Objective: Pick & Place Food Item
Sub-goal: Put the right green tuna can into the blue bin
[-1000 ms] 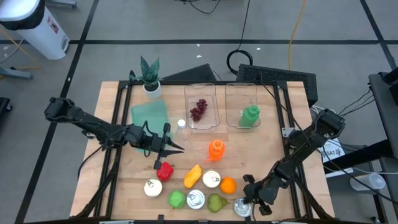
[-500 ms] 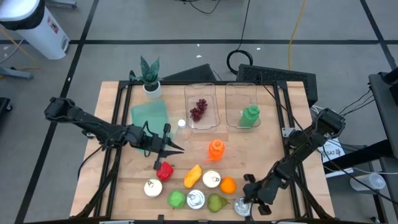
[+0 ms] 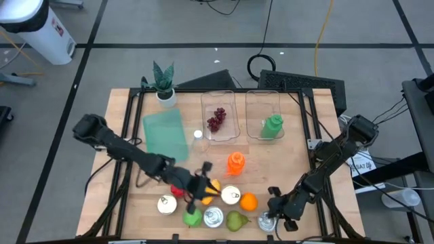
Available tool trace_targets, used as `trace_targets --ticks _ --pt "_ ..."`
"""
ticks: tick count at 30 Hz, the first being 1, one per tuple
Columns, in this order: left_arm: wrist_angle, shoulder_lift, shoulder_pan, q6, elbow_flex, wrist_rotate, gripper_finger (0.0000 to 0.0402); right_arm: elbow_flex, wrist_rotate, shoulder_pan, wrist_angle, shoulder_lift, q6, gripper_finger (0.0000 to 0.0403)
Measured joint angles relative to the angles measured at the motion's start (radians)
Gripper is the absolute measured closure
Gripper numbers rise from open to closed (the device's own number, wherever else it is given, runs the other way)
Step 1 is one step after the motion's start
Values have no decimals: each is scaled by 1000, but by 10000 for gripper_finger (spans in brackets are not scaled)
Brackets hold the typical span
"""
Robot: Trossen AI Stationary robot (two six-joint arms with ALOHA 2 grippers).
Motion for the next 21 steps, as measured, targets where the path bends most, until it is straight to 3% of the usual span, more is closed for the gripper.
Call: trace_targets --ticks 8,21 --pt "82 107 -24 -20 65 59 350 -1 55 8 -140 -81 67 403" --pt "74 122 -32 -84 64 59 350 -36 62 28 -333 -86 312 403"
